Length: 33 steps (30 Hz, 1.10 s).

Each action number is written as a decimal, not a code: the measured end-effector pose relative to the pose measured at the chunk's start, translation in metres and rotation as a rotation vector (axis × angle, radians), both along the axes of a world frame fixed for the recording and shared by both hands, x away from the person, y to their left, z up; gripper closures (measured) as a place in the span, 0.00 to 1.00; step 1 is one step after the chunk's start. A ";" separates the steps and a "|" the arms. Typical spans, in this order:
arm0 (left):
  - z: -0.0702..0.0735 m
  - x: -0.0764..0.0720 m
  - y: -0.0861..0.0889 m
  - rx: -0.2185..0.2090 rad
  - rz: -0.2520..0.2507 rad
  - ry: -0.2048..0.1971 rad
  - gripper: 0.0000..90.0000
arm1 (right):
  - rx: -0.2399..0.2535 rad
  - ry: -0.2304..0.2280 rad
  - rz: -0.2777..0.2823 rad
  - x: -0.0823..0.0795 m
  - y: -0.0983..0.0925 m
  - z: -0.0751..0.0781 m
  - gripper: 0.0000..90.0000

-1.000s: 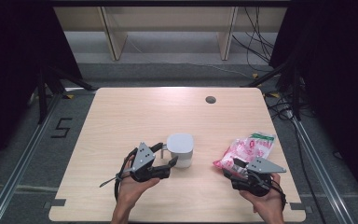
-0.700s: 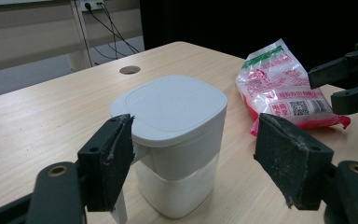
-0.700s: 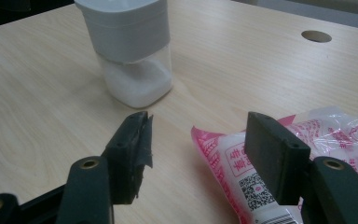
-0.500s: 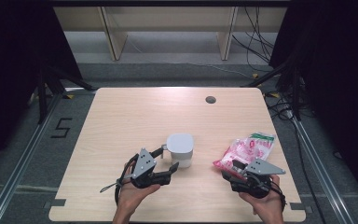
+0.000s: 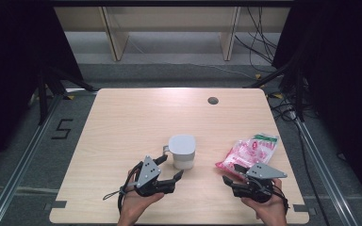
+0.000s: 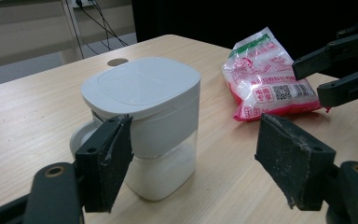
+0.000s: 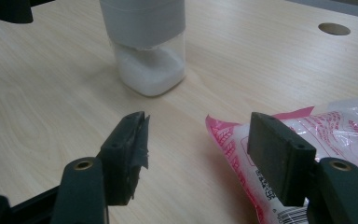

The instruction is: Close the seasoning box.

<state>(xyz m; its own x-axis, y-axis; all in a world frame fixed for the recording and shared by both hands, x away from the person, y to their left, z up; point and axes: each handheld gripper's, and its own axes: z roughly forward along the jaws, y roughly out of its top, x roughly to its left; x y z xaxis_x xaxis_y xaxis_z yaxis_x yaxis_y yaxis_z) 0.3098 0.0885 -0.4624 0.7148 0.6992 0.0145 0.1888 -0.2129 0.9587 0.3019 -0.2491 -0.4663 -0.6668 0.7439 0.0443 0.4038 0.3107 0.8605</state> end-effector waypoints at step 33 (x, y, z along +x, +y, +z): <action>-0.034 -0.037 -0.003 0.051 0.037 -0.002 0.28 | -0.053 0.049 0.073 -0.021 -0.001 -0.015 0.40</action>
